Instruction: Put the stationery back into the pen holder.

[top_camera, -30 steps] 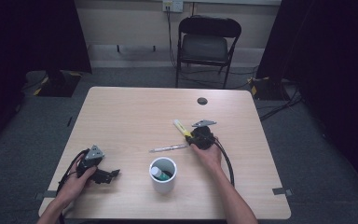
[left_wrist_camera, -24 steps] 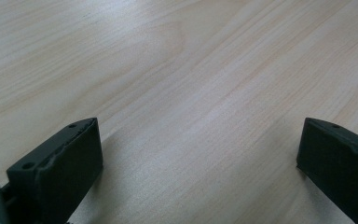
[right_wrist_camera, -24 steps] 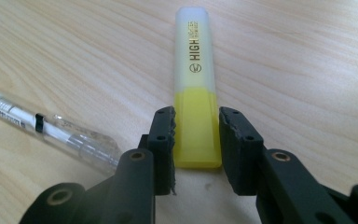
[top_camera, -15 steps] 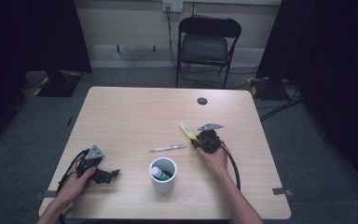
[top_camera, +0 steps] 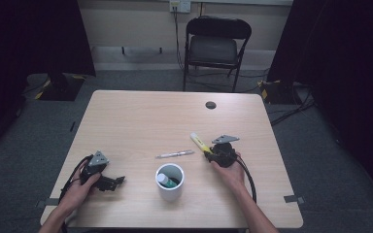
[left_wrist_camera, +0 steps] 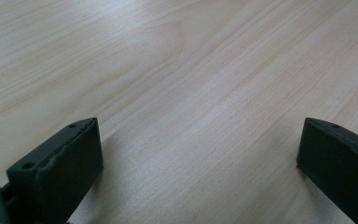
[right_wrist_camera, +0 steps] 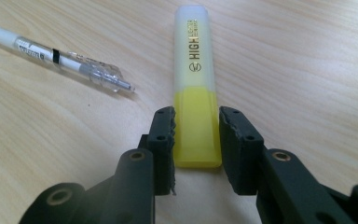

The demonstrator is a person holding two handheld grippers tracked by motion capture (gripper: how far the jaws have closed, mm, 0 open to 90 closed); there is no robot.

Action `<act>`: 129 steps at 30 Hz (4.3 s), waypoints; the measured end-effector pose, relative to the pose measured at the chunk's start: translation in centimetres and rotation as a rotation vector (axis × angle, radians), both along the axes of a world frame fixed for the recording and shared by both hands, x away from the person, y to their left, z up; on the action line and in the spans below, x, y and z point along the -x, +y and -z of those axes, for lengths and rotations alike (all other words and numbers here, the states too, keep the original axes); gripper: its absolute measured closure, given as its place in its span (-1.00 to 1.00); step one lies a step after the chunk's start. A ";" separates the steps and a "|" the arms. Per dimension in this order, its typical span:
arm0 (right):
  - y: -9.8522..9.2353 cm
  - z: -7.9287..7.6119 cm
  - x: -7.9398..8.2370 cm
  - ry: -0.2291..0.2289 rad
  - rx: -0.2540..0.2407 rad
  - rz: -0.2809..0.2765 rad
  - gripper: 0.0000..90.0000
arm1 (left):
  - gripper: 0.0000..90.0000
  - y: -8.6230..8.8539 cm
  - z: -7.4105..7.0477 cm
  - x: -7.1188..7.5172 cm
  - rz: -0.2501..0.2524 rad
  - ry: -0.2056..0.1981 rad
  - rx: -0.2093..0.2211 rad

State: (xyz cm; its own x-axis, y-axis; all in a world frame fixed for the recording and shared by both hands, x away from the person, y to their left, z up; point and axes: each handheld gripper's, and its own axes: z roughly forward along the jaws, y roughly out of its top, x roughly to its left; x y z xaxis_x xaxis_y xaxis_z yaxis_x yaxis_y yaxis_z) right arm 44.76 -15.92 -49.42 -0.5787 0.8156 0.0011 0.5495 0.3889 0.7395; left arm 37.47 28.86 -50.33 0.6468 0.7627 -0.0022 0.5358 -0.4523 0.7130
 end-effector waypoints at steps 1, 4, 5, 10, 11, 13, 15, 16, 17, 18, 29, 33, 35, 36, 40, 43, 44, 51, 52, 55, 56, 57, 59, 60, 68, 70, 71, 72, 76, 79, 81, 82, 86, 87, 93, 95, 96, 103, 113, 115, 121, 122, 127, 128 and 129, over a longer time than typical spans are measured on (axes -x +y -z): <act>0.0 0.0 0.0 0.000 0.000 0.000 0.49 | -1.00 0.0 0.0 0.0 0.000 0.000 0.000; -0.4 0.0 0.5 -0.004 0.005 -0.006 0.49 | -1.00 0.0 0.0 0.0 0.000 0.000 -0.001; -0.6 0.0 0.6 -0.001 -0.001 -0.007 0.49 | -1.00 0.0 0.0 0.0 0.000 0.000 -0.001; -0.9 -0.1 1.5 0.009 0.012 -0.013 0.49 | -1.00 0.0 0.0 0.0 0.000 0.000 -0.001; -1.0 -0.3 2.0 0.019 0.016 -0.023 0.49 | -1.00 0.0 0.0 0.0 0.000 0.000 0.000; -1.1 -0.3 2.3 0.016 0.021 -0.028 0.49 | -1.00 0.0 0.0 0.0 0.000 0.000 -0.001; -1.5 -0.3 3.1 0.027 0.017 -0.037 0.49 | -1.00 0.0 0.0 0.0 0.000 0.000 -0.001; -1.6 -0.4 3.3 0.028 0.024 -0.038 0.49 | -1.00 0.0 0.0 0.0 0.000 0.000 -0.001; -1.6 -0.4 3.3 0.028 0.024 -0.038 0.49 | -1.00 0.0 0.0 0.0 0.000 0.000 -0.001; -1.8 -0.4 3.8 0.032 0.024 -0.040 0.49 | -1.00 0.0 0.0 0.0 0.000 0.000 -0.001; -2.8 -0.5 6.5 0.046 0.023 -0.057 0.48 | -1.00 0.0 0.0 0.0 -0.002 -0.001 0.003; -3.1 -0.4 7.7 0.040 0.021 -0.071 0.46 | -1.00 0.0 0.0 0.0 -0.002 0.000 0.003; -3.3 -0.4 8.1 0.041 0.009 -0.067 0.41 | -1.00 0.0 0.0 0.0 -0.003 -0.001 0.003; -3.3 -0.4 8.2 0.040 0.005 -0.067 0.39 | -1.00 0.0 0.0 0.0 -0.002 -0.001 0.003; -3.1 -0.3 8.5 0.024 0.027 -0.071 0.34 | -1.00 0.0 0.0 0.0 -0.002 -0.001 0.003; -3.0 -0.3 8.7 0.018 0.026 -0.068 0.35 | -1.00 0.0 0.0 0.0 -0.002 -0.001 0.003; -3.1 -0.2 8.7 0.013 0.024 -0.070 0.36 | -1.00 0.0 0.0 0.0 -0.002 -0.001 0.003; -3.1 -0.2 8.5 0.020 0.008 -0.053 0.49 | -1.00 0.0 0.0 0.0 -0.002 -0.001 0.003; -3.0 -0.2 8.5 0.019 0.013 -0.052 0.50 | -1.00 0.0 0.0 0.0 -0.002 0.000 0.003; -3.0 -0.3 8.4 0.022 0.010 -0.053 0.50 | -1.00 0.0 0.0 0.0 -0.002 0.000 0.003; -3.1 -0.3 8.4 0.025 0.007 -0.049 0.50 | -1.00 0.0 0.0 0.0 -0.002 0.000 0.003; -3.1 -0.3 8.4 0.028 0.002 -0.046 0.50 | -1.00 0.0 0.0 0.0 -0.002 0.000 0.003; -3.2 -0.5 8.4 0.021 -0.009 -0.049 0.50 | -1.00 0.0 0.0 0.0 -0.002 -0.001 0.003; -3.3 -0.6 8.5 0.016 -0.016 -0.047 0.50 | -1.00 0.0 0.0 0.0 -0.002 0.000 0.002; -3.6 -1.5 9.0 -0.024 -0.062 -0.041 0.50 | -1.00 0.0 0.0 0.0 -0.002 0.000 0.002; -3.7 -1.9 9.1 -0.035 -0.084 -0.039 0.50 | -1.00 0.0 0.0 0.0 -0.002 -0.001 0.003; -3.7 -1.9 9.1 -0.035 -0.084 -0.039 0.50 | -1.00 0.0 0.0 0.0 -0.002 -0.001 0.002; -3.8 -2.1 9.2 -0.045 -0.098 -0.037 0.50 | -1.00 0.0 0.0 0.0 -0.002 0.000 0.002; -3.9 -2.4 9.3 -0.063 -0.113 -0.033 0.50 | -1.00 0.0 0.0 0.0 -0.002 -0.001 0.003; -4.0 -3.0 9.5 -0.084 -0.137 -0.028 0.50 | -1.00 0.0 0.0 0.0 -0.003 -0.001 0.003; -4.0 -3.2 9.6 -0.095 -0.146 -0.030 0.50 | -1.00 0.0 0.0 0.0 -0.002 0.000 0.003; -4.0 -3.2 9.6 -0.095 -0.146 -0.030 0.50 | -1.00 0.0 0.0 0.0 -0.002 -0.001 0.003; -4.1 -3.8 9.8 -0.116 -0.168 -0.025 0.50 | -1.00 0.0 0.0 0.0 -0.002 -0.001 0.003; -4.2 -4.2 9.9 -0.128 -0.181 -0.024 0.50 | -1.00 0.0 0.0 0.0 -0.003 -0.001 0.003; -4.6 -5.1 10.2 -0.164 -0.209 -0.021 0.50 | -1.00 0.0 0.0 0.0 -0.002 -0.001 0.003; -4.6 -5.2 10.3 -0.166 -0.210 -0.020 0.50 | -1.00 0.0 0.0 0.0 -0.002 0.000 0.002; -4.6 -5.3 10.3 -0.169 -0.215 -0.018 0.50 | -1.00 0.0 0.0 0.0 -0.002 0.000 0.002; -4.7 -6.0 10.5 -0.189 -0.227 -0.021 0.50 | -1.00 0.0 0.0 0.0 -0.002 0.000 0.003; -4.7 -6.8 10.5 -0.219 -0.238 -0.028 0.50 | -1.00 0.0 0.0 0.0 -0.002 0.000 0.003; -4.6 -7.2 10.4 -0.224 -0.219 -0.032 0.50 | -1.00 0.0 0.0 0.0 -0.002 0.000 0.003; -4.2 -7.4 9.9 -0.224 -0.207 -0.054 0.50 | -1.00 0.0 0.0 0.0 -0.002 0.000 0.003; -4.2 -7.4 9.9 -0.224 -0.207 -0.054 0.50 | -1.00 0.0 0.0 0.0 -0.003 -0.001 0.003; -4.0 -7.4 10.1 -0.226 -0.205 -0.053 0.50 | -1.00 0.0 0.0 0.0 -0.003 0.000 0.003; -4.1 -7.4 10.2 -0.229 -0.207 -0.051 0.50 | -1.00 0.0 0.0 0.0 -0.002 0.000 0.003; -4.4 -7.4 10.6 -0.229 -0.207 -0.052 0.50 | -1.00 0.0 0.0 0.0 -0.002 0.000 0.003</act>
